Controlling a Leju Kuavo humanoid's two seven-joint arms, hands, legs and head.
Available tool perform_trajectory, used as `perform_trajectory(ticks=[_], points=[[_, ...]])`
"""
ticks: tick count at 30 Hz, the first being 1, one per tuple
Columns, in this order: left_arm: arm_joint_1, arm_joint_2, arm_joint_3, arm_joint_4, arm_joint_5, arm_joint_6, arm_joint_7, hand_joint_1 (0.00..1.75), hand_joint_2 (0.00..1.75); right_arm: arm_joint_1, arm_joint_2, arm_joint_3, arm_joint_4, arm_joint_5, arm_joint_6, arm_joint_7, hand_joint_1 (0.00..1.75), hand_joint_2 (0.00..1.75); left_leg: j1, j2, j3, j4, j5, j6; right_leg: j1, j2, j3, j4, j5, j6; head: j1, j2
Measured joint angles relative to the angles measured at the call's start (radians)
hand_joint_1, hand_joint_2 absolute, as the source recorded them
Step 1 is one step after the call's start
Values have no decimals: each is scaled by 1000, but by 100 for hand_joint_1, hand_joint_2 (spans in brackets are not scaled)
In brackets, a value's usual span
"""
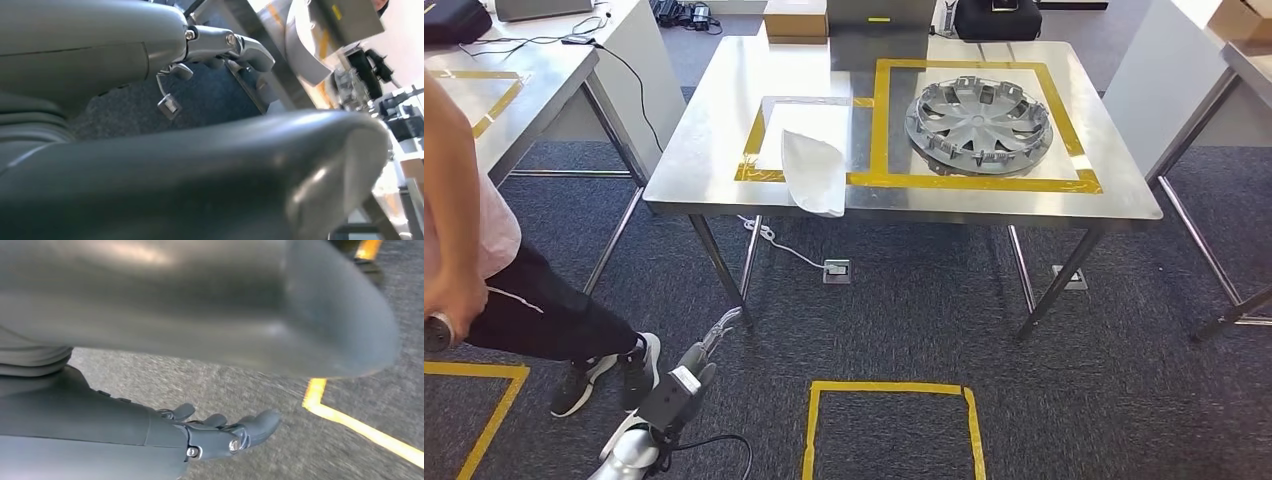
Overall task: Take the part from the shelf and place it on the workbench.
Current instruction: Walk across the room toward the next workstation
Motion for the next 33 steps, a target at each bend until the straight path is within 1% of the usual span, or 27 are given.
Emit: perform_trajectory(ticks=[1,2,3,4,5,7,8,10,11,12,13,15,16,17,18,19,20,21,22,23,24,26,28,30,31,32,33], points=[[-2,0,0,16,0,0,2,0,0,1,0,0,0,0,0,0,0,0,0,0,-8,59,-23,-3,0,0,-18,1,13,1,-3,0],[-5,0,1,36,0,0,11,0,0,2,0,0,0,1,2,-1,0,0,1,0,-2,94,-20,-5,0,-1,-36,4,26,3,-5,0],[-11,0,3,63,-3,2,26,0,0,2,0,0,0,2,4,-2,0,0,2,0,20,93,4,-6,-1,-2,-53,6,37,5,-7,0],[-20,0,6,100,-11,10,49,0,0,2,0,1,0,5,8,-2,0,0,3,0,60,57,34,-6,-2,-3,-70,10,47,8,-9,0],[-30,0,10,145,-20,22,81,0,0,1,1,2,0,8,12,-2,0,0,4,0,114,-9,45,-5,-2,-4,-83,14,57,12,-11,0],[-47,0,22,244,-34,48,157,0,0,-2,2,7,0,16,17,2,0,0,2,-2,210,-148,27,4,-1,-2,-98,21,74,23,-13,0],[-49,0,29,291,-33,56,200,0,0,-4,3,9,0,19,18,7,0,0,-1,-3,233,-188,12,11,0,-1,-100,22,83,30,-13,0],[-44,-1,51,375,-18,67,297,0,0,-3,4,13,0,22,18,18,0,0,-5,-5,230,-201,17,28,-1,1,-100,15,100,44,-11,0],[-40,-2,63,411,-10,80,350,0,0,-1,5,15,0,22,18,24,0,0,-5,-4,222,-202,26,37,-4,2,-105,17,95,51,-11,0],[-35,-4,75,442,-3,98,405,0,0,1,5,16,0,23,18,29,0,0,-4,-2,211,-203,38,46,-5,3,-115,34,69,57,-9,0],[-29,-5,85,469,-3,119,461,0,0,3,6,17,0,24,18,35,0,0,-2,0,197,-204,51,53,-7,3,-131,73,25,62,-6,0],[-13,-5,98,517,-11,149,590,0,0,4,8,20,0,26,18,54,0,0,-3,2,165,-203,76,59,-8,3,-170,204,-86,69,2,0],[-3,-4,103,536,-17,155,645,0,0,4,8,22,0,27,20,63,0,0,-4,3,149,-203,87,60,-8,3,-182,267,-117,71,5,0],[8,-4,107,553,-20,156,693,0,0,4,8,23,0,28,24,72,0,0,-6,4,133,-201,98,60,-7,3,-180,309,-122,71,6,0],[18,-3,111,567,-20,152,727,0,0,4,8,24,0,29,28,79,0,44,-7,4,117,-200,109,59,-7,3,-162,319,-102,68,8,0],[29,-3,117,580,-15,147,758,0,44,3,8,25,0,30,33,85,0,87,-8,4,103,-199,118,58,-5,3,-124,292,-72,64,10,0],[38,-3,123,591,-7,142,790,0,87,1,8,25,0,32,37,92,0,131,-9,4,92,-197,128,55,-3,3,-70,234,-50,56,12,0],[47,-4,131,600,3,138,816,0,131,-2,8,25,0,34,41,98,0,175,-10,4,84,-196,135,52,1,3,-7,156,-48,47,14,0],[56,-5,141,607,15,134,836,0,175,-5,8,26,0,36,47,102,0,175,-11,4,79,-194,143,48,5,3,47,82,-60,38,15,0],[63,-6,149,613,24,129,848,0,175,-8,9,28,0,39,53,105,0,175,-11,5,77,-194,149,42,9,2,82,28,-77,31,14,0],[69,-7,158,618,31,122,856,0,175,-8,9,32,0,38,61,107,0,175,-11,5,76,-195,156,36,11,2,99,-3,-90,25,14,0],[80,-6,170,624,41,105,865,0,175,-4,9,51,0,19,72,112,0,175,-8,5,74,-198,165,22,11,0,96,-16,-81,12,14,0],[96,-6,174,625,51,97,866,0,87,3,7,84,-2,-24,78,114,0,175,-6,3,56,-158,125,10,7,-3,86,-21,-63,-2,11,0],[113,-6,174,628,63,94,861,0,0,10,5,120,-10,-82,84,111,0,175,-3,1,14,-38,38,-1,6,-4,71,-20,-50,-8,4,0],[122,-6,175,631,69,94,858,0,0,13,4,139,-17,-113,86,109,0,175,-2,1,-5,28,5,-5,6,-4,63,-18,-46,-8,2,0],[132,-5,175,633,75,94,854,0,0,16,3,157,-25,-144,87,107,0,175,-1,1,-13,71,-11,-8,5,-5,56,-16,-42,-6,0,0],[143,-5,175,637,81,94,851,0,0,18,2,175,-34,-174,88,104,0,175,0,1,-1,76,-6,-11,4,-5,49,-13,-39,-4,-2,0]])
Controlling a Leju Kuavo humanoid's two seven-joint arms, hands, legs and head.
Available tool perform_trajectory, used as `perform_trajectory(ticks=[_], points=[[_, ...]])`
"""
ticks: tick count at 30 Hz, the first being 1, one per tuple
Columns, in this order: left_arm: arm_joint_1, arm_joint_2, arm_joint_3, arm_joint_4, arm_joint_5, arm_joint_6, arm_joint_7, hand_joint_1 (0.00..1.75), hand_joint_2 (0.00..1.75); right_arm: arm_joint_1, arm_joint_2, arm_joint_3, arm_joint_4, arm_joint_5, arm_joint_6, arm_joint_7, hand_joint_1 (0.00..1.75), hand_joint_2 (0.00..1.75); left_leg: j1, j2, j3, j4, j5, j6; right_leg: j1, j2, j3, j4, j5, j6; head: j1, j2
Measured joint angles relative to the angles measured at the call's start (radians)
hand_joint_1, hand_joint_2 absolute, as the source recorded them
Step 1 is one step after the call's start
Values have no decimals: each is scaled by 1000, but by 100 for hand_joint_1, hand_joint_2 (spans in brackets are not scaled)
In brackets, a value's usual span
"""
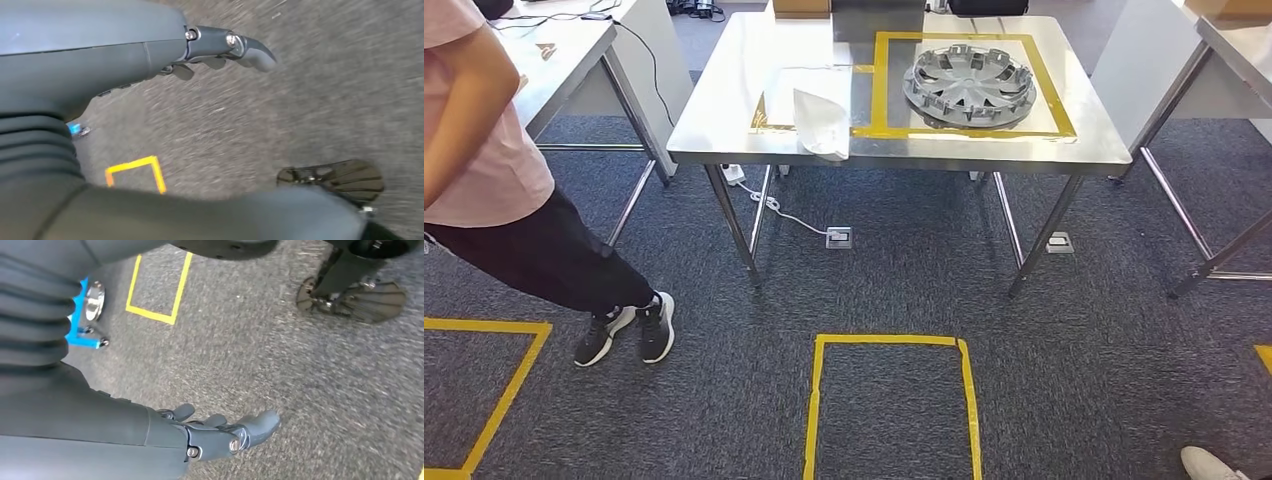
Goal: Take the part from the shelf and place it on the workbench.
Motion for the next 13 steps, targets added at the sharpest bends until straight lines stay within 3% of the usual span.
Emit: perform_trajectory(ticks=[1,3,4,5,7,8,13], points=[[11,0,0,3,6,0,-3,0,0,1,-1,18,-10,-29,0,-2,0,175,3,0,33,-39,20,-4,-2,0,-5,5,2,2,-1,0],[30,-2,0,8,17,-1,-11,0,0,1,-7,53,-33,-86,1,-4,0,175,12,-3,124,-175,57,-22,-3,0,-16,21,-1,10,-7,0],[37,-3,0,9,23,-2,-15,0,0,1,-11,71,-44,-115,2,-4,0,175,16,-6,153,-227,66,-14,-1,1,-22,31,-4,13,-9,0],[43,-5,0,10,29,-2,-19,0,0,2,-16,89,-53,-144,3,-5,0,131,18,-10,166,-252,67,-7,4,1,-28,39,-6,16,-9,0],[55,-7,0,11,42,-3,-28,0,0,7,-23,128,-67,-208,8,-8,0,44,16,-14,162,-254,69,20,8,2,-33,43,-4,19,-4,0],[61,-7,0,10,48,-3,-31,0,0,12,-26,148,-73,-240,11,-10,0,0,14,-13,160,-254,69,18,8,3,-34,41,-2,21,0,0],[75,-7,0,-6,77,-5,-51,0,0,46,-34,240,-90,-385,20,-21,0,0,8,-12,157,-253,69,28,2,3,-35,35,5,33,5,0]])
